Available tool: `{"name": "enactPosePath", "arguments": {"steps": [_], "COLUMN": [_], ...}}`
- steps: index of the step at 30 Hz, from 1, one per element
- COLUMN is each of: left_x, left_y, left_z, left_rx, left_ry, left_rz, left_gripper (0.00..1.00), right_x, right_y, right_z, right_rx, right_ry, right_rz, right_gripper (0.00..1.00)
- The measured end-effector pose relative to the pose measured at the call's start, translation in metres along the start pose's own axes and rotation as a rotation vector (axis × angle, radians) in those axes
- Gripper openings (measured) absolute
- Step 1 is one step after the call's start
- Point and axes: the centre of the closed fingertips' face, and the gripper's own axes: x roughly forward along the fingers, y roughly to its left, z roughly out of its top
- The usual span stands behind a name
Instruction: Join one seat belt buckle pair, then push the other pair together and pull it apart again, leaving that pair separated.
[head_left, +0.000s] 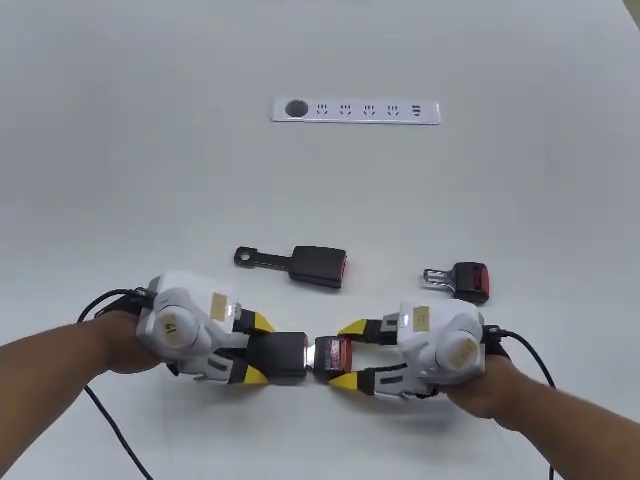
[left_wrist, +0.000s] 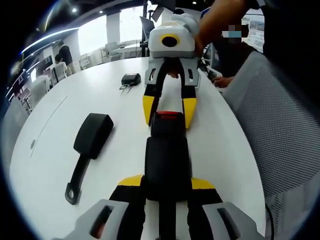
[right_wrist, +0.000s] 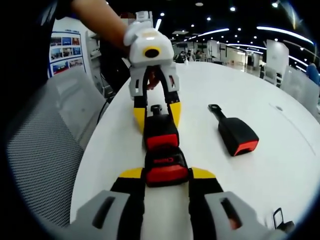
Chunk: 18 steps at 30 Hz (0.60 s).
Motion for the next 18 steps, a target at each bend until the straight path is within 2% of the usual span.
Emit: {"name": "enactPosePath", "arguments": {"steps": [18], "left_x": [-0.0009], "left_y": [0.0004], "left_z": [0.0001], "left_rx": [0.002], "left_ry": [-0.004], "left_rz": [-0.001], "left_gripper": [0.32], "right_x": [-0.0009], "right_y": [0.0], "right_z": [-0.0003], "right_rx": [0.018], "right_ry": [-0.011], "right_rz": [-0.005], "right_gripper": [0.32]}}
